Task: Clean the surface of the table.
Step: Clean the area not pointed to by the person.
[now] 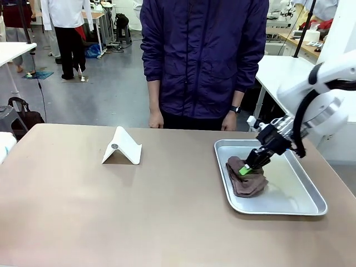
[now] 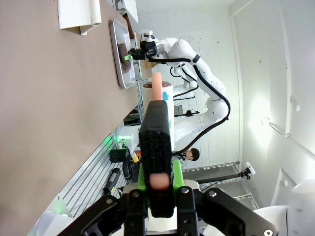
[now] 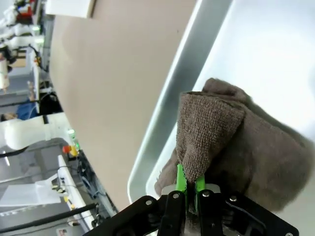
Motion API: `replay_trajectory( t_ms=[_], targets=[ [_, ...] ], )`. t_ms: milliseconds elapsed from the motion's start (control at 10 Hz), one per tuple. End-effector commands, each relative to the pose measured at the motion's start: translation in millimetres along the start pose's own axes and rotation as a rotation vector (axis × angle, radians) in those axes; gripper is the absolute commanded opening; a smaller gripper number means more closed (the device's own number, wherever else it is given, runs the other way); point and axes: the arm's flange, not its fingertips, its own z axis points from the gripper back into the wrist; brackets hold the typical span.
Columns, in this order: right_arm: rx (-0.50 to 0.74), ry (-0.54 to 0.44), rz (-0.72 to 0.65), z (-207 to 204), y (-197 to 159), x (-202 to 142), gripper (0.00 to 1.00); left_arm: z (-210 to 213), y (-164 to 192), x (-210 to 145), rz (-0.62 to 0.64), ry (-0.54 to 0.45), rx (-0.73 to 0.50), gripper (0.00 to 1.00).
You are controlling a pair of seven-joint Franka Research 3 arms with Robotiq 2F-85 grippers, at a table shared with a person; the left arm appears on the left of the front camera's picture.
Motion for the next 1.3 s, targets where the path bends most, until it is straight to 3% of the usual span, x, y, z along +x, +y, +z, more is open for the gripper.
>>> replay_trajectory(
  t_ms=[0,300,600,800,1000,1100,1200],
  targets=[
    [0.051,-0.061,-0.040,41.8,10.1,-29.4,0.07,-3.1,-4.7,0.2,0.010,-0.019,-0.006,0.22],
    [0.421,-0.404,-0.127,122.5,6.3,-94.6,0.07,-3.1,-4.7,0.2,0.010,-0.019,-0.006,0.22],
    [0.802,-0.614,-0.171,169.1,-1.4,-166.4,0.07,-3.1,-4.7,0.2,0.010,-0.019,-0.006,0.22],
    [0.891,-0.668,-0.150,183.9,-10.9,-208.1,0.07,-3.1,-4.7,0.2,0.010,-0.019,-0.006,0.22],
    [0.883,-0.746,-0.162,195.8,-16.6,-243.9,0.07,-3.1,-4.7,0.2,0.010,-0.019,-0.006,0.22],
    [0.856,-0.798,-0.181,196.6,-21.1,-249.2,0.07,-3.1,-4.7,0.2,0.010,-0.019,-0.006,0.22],
    [0.825,-0.785,-0.189,190.6,-25.7,-241.5,0.07,-3.1,-4.7,0.2,0.010,-0.019,-0.006,0.22]
  ],
)
